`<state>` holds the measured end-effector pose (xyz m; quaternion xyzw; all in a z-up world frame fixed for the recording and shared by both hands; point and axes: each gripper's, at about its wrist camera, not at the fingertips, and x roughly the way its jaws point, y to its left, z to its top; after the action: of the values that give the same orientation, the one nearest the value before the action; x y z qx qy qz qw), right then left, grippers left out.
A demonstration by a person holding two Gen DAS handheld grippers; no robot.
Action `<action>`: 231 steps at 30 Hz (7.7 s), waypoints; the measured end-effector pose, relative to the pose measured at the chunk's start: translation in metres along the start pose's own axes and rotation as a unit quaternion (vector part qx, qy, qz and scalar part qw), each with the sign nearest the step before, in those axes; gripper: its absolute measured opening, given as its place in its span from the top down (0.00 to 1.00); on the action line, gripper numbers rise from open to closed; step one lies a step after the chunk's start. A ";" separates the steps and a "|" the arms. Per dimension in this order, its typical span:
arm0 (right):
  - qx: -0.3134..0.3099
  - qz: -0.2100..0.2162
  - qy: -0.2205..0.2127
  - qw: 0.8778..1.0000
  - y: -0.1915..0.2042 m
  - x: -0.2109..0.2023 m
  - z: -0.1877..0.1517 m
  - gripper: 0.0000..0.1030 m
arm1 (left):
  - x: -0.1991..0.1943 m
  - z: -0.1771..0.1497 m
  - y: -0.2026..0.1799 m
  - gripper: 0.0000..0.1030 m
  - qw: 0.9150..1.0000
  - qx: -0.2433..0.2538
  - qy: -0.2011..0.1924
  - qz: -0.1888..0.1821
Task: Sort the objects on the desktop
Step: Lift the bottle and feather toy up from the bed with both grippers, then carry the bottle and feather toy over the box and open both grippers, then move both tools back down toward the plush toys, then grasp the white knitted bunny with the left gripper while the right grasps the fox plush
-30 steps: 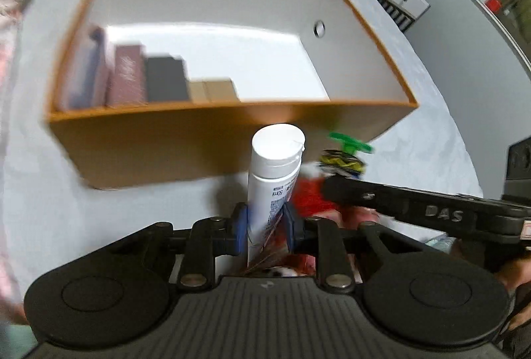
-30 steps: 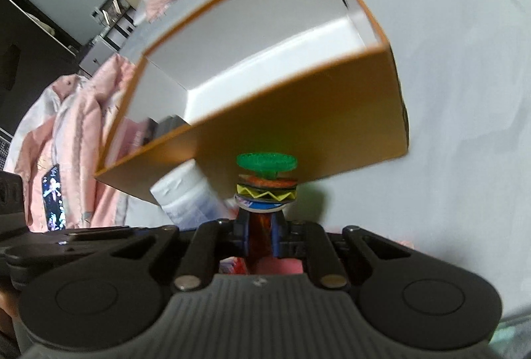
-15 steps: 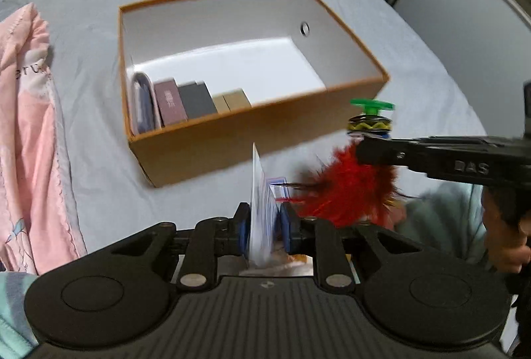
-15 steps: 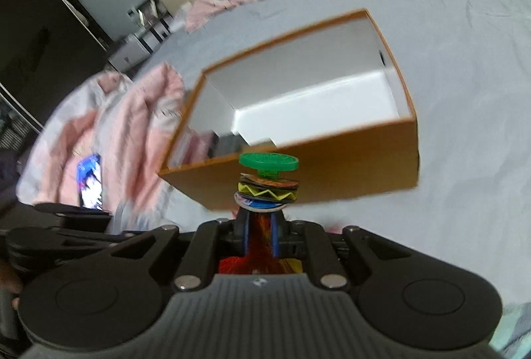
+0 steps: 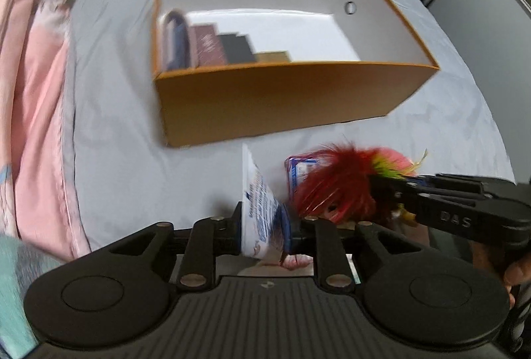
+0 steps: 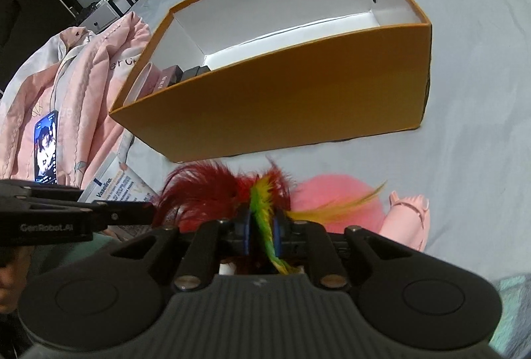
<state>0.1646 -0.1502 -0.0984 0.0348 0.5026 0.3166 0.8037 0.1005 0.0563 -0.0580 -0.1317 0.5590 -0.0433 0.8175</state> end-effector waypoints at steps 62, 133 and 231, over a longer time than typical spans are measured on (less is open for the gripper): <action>-0.110 -0.015 -0.249 0.962 0.035 -0.104 0.077 0.91 | -0.095 0.079 -0.050 0.89 0.976 0.022 -0.208 -0.066; -0.100 -0.058 -0.115 0.987 0.014 -0.024 0.088 0.78 | -0.040 0.079 -0.036 0.85 0.992 0.029 -0.125 -0.019; -0.163 0.024 0.062 0.984 0.047 0.017 -0.017 0.67 | 0.029 0.014 0.025 0.43 0.994 -0.090 0.053 0.042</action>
<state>0.1337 -0.1078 -0.1027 -0.1041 0.4922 0.4149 0.7581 0.1220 0.0763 -0.0859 -0.1782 0.6083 0.0348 0.7727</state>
